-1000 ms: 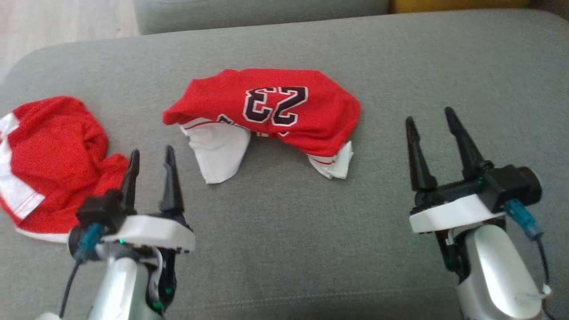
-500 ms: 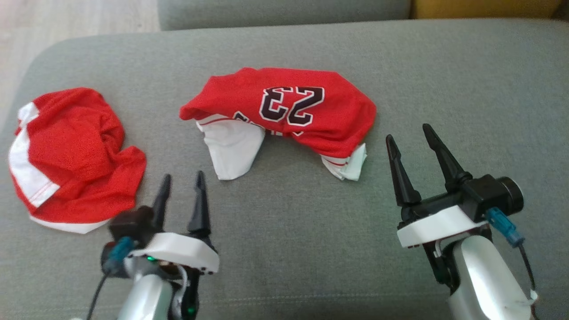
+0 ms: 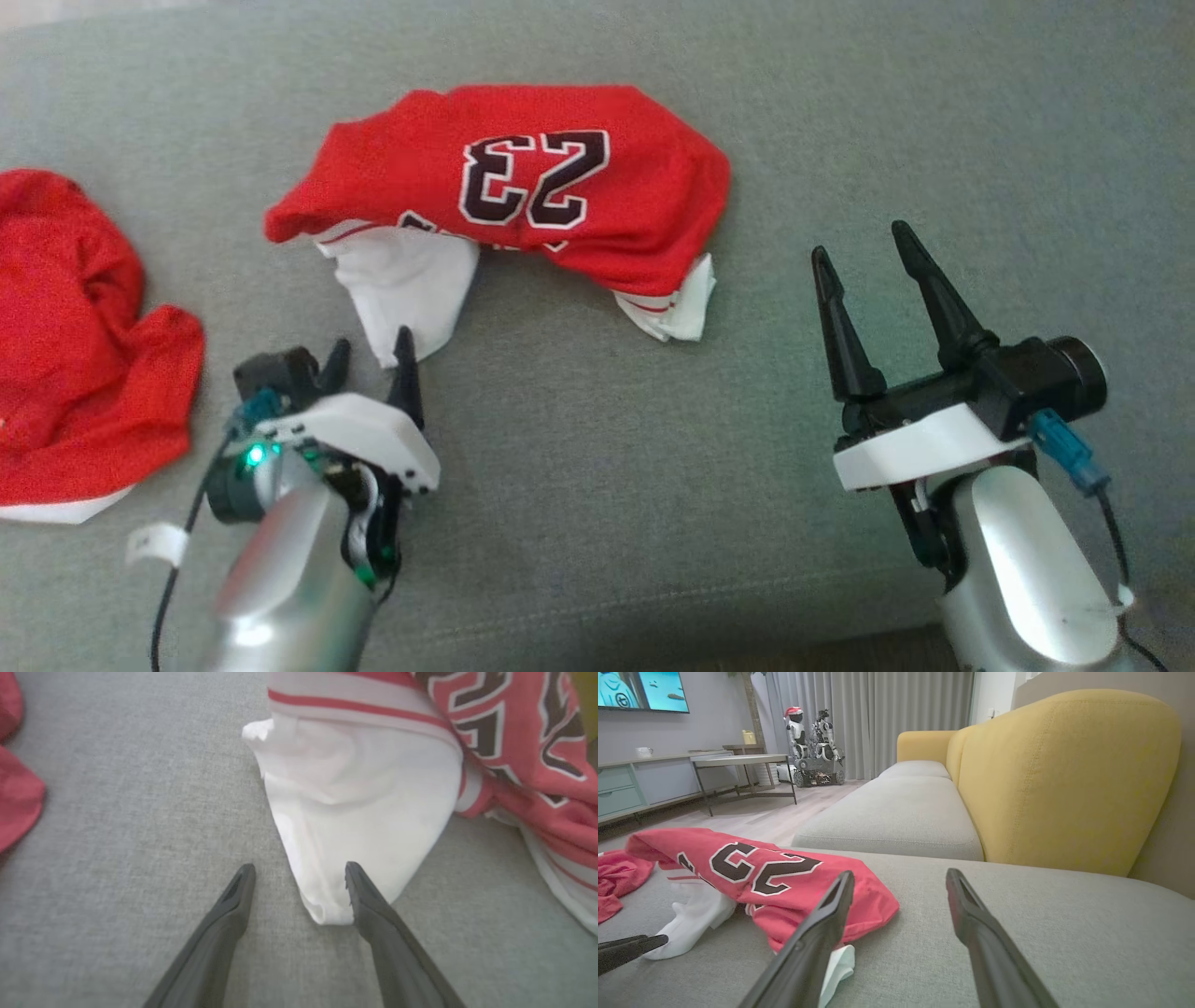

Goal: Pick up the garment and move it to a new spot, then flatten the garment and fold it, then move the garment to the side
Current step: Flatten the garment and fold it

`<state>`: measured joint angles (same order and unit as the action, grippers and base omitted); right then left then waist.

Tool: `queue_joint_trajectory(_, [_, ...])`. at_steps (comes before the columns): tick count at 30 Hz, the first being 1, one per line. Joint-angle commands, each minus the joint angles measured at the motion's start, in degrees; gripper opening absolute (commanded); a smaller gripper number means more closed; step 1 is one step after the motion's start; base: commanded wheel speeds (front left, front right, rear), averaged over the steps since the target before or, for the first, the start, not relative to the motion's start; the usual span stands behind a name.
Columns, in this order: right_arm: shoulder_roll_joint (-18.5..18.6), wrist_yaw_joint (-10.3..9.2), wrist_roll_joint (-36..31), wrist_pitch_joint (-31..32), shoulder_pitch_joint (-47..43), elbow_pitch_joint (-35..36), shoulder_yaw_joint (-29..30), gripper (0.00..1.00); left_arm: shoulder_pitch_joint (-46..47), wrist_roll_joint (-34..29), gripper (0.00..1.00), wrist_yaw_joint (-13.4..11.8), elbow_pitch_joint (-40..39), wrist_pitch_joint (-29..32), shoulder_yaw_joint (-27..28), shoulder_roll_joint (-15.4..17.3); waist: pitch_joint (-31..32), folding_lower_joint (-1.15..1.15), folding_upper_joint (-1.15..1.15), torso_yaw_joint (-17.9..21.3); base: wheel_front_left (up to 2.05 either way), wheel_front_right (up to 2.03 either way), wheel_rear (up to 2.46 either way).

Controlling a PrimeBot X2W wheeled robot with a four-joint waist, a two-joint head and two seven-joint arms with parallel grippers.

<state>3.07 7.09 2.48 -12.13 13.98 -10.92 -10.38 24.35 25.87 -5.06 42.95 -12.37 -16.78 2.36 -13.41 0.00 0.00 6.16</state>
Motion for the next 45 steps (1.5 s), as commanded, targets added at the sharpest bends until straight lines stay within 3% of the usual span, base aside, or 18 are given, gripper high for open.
queue_joint_trajectory(1, [-0.19, 0.40, 0.19, -0.69, 2.06, 2.06, -1.25, 1.00, 2.10, -0.07, 1.00, -0.14, -0.32, -0.07, 1.89, 0.84, -1.42, 0.00, 0.00, 1.43, 0.00, 0.00, 0.00])
queue_joint_trajectory(5, [-0.19, 0.40, 0.54, -1.17, 2.58, 1.68, -1.08, 1.00, 4.54, 0.10, 1.00, 0.51, 4.43, 0.52, 1.56, 1.00, -2.40, 0.00, 0.00, 2.34, 0.00, 0.00, 0.00])
queue_joint_trajectory(6, [-0.19, 0.40, 0.59, -1.28, 2.67, 1.57, -1.03, 1.00, 4.91, 0.25, 0.95, 0.90, 5.47, 0.90, 1.38, 0.98, -2.54, 0.00, 0.00, 2.45, 0.00, 0.00, 0.00])
queue_joint_trajectory(7, [-0.19, 0.40, 0.62, -1.39, 2.76, 1.47, -0.97, 1.00, 5.28, 0.27, 0.33, 1.35, 6.44, 1.27, 1.08, 0.97, -2.69, 0.00, 0.00, 2.56, 0.00, 0.00, 0.00])
queue_joint_trajectory(8, [-0.19, 0.40, 0.63, -1.49, 2.85, 1.36, -0.89, 1.00, 5.60, 0.19, 0.00, 1.80, 7.30, 1.49, 0.72, 0.97, -2.79, 0.00, 0.00, 2.60, 0.00, 0.00, 0.00])
queue_joint_trajectory(12, [-0.19, 0.40, 0.68, -1.84, 3.19, 0.86, -0.54, 1.00, 6.85, -0.02, 0.00, 2.29, 9.31, 0.53, 0.32, 1.15, -2.83, 0.00, 0.00, 2.49, 0.00, 0.00, 0.00])
queue_joint_trajectory(19, [-0.19, 0.40, 1.08, -2.28, 3.47, 0.07, -0.59, 1.00, 9.23, -1.40, 0.00, 0.05, 5.46, -2.49, 2.40, 2.78, -1.66, 0.00, 0.00, 1.81, 0.00, 0.00, 0.00])
queue_joint_trajectory(26, [-0.19, 0.40, 1.85, -2.58, 3.87, -0.44, -1.14, 1.00, 8.57, -10.26, 0.00, -2.85, -17.84, -2.61, 7.00, 5.90, -0.59, 0.00, 0.00, 2.29, 0.00, 0.00, 0.00])
queue_joint_trajectory(30, [-0.19, 0.40, 2.29, -2.71, 4.20, -0.76, -1.00, 1.00, 10.63, -15.70, 0.00, -1.85, -29.09, -2.62, 7.32, 7.86, -0.09, 0.00, 0.00, 3.36, 0.00, 0.00, 0.00])
queue_joint_trajectory(34, [-0.19, 0.40, 2.99, -2.79, 4.89, -0.99, -1.07, 1.00, 16.61, -18.81, 0.00, -0.22, -35.01, -2.62, 7.59, 10.37, 0.07, 0.00, 0.00, 4.81, 0.00, 0.00, 0.00])
queue_joint_trajectory(40, [-0.19, 0.40, 4.11, -2.84, 5.76, -0.77, -1.84, 1.00, 26.18, -20.57, 0.00, 0.61, -33.88, -2.62, 8.97, 13.80, -0.25, 0.00, 0.00, 6.80, 0.00, 0.00, 0.00])
queue_joint_trajectory(45, [-0.19, 0.40, 5.66, -2.85, 6.75, 0.15, -3.36, 1.00, 31.64, -22.35, 0.00, 1.29, -23.65, 0.38, 8.56, 16.63, -1.74, 0.00, 0.00, 9.04, 0.00, 0.00, 0.00])
